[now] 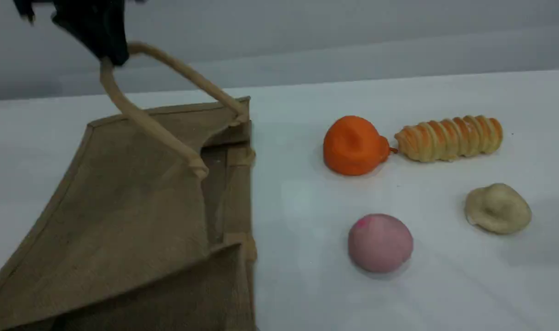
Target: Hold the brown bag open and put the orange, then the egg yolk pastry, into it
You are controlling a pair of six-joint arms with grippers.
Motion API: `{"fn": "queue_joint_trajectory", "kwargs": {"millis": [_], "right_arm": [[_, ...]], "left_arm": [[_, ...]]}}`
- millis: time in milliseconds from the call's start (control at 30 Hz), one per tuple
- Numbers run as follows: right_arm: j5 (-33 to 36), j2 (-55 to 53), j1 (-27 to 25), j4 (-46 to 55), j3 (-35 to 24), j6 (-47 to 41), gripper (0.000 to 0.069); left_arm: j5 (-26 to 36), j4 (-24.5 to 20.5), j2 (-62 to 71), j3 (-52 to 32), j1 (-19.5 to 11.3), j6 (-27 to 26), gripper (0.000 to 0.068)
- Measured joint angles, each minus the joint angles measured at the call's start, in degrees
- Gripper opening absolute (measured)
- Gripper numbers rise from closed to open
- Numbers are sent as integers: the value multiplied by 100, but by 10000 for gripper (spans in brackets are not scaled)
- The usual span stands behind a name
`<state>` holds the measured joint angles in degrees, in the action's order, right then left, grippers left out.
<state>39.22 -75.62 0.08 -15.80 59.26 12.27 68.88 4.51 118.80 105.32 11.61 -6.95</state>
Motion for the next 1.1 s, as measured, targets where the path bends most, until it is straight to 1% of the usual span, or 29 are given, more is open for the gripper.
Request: {"fn": "queue_joint_trajectory", "kwargs": {"millis": [67,133,200,333,433,633,733,900,1100], "right_arm": [[-55,-180,0,1,0,21,551],[-54,-366,0,1,0,38,551],[-54,-525,0,1,0,77,551],[-108,-815,0,-104,0,267,551],[-193,-985,0,-202,6,422,551],[-205,-1324,0,-655,6,877,551],[-205,-1461,0,-894,6,1154,551],[-162,-1587,0,-1164,6,1552,551],[-162,-1747,0,-1206,6,1715,551]], "left_arm": [[139,0,-5,375,0,-197,102],[145,5,-38,704,0,-334,102],[145,26,-85,917,0,-416,102],[131,191,-115,1199,0,-921,102],[126,531,-155,1245,0,-1440,102],[121,1484,-220,1260,0,-2604,101],[121,1857,-251,1294,0,-3072,101],[115,2235,-255,1622,0,-3454,101],[115,2857,-255,1883,0,-4034,101]]}}
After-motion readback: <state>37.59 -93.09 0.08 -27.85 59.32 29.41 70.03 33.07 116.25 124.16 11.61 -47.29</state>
